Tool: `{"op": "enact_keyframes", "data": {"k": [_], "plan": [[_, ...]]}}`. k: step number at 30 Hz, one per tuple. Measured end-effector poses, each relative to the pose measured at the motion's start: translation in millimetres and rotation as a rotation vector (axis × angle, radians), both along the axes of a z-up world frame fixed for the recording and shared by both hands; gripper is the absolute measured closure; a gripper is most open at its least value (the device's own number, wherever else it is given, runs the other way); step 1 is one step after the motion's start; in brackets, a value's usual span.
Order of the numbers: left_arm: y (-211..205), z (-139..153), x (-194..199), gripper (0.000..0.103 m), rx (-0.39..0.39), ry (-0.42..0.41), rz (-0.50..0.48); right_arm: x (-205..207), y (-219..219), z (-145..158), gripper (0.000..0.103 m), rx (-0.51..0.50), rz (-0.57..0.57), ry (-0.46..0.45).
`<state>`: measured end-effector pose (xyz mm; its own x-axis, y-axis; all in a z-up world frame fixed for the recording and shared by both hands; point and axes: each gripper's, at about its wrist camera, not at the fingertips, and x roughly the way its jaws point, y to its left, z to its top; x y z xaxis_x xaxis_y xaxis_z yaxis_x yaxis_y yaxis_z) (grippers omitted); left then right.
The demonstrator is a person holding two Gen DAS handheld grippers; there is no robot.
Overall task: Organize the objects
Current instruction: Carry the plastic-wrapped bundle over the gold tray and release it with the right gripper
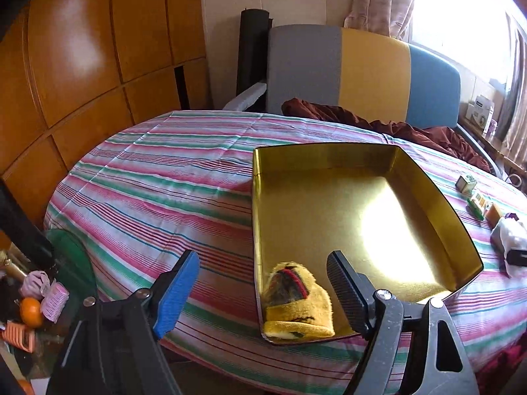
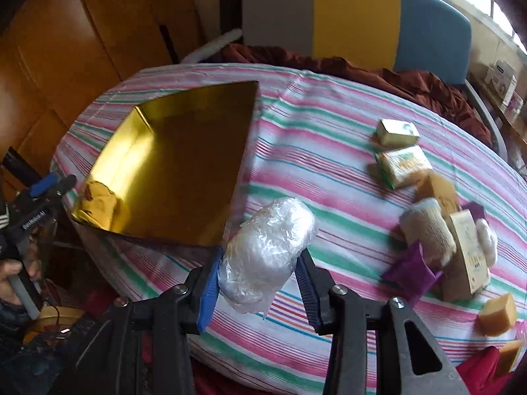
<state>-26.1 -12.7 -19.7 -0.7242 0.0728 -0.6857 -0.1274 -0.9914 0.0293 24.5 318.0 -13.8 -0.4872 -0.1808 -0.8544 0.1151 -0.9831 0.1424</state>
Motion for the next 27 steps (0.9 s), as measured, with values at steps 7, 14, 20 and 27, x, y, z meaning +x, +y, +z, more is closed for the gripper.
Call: {"op": "enact_keyframes", "data": {"k": [7,14,20,27], "plan": [[-38,6,-8,0.016,0.054,0.015,0.092,-58,-90,4,0.058,-0.102,0.109,0.031],[-58,5,-9,0.001,0.029,0.067,0.195,-116,-162,-15,0.03,-0.278,0.171,0.011],[-63,1,-15,0.001,0.039,0.032,0.188,-111,-169,-25,0.013,-0.301,0.182,0.004],[-48,-3,-12,0.001,0.05,0.023,0.128,-80,-124,-31,0.013,-0.229,0.082,0.032]]}}
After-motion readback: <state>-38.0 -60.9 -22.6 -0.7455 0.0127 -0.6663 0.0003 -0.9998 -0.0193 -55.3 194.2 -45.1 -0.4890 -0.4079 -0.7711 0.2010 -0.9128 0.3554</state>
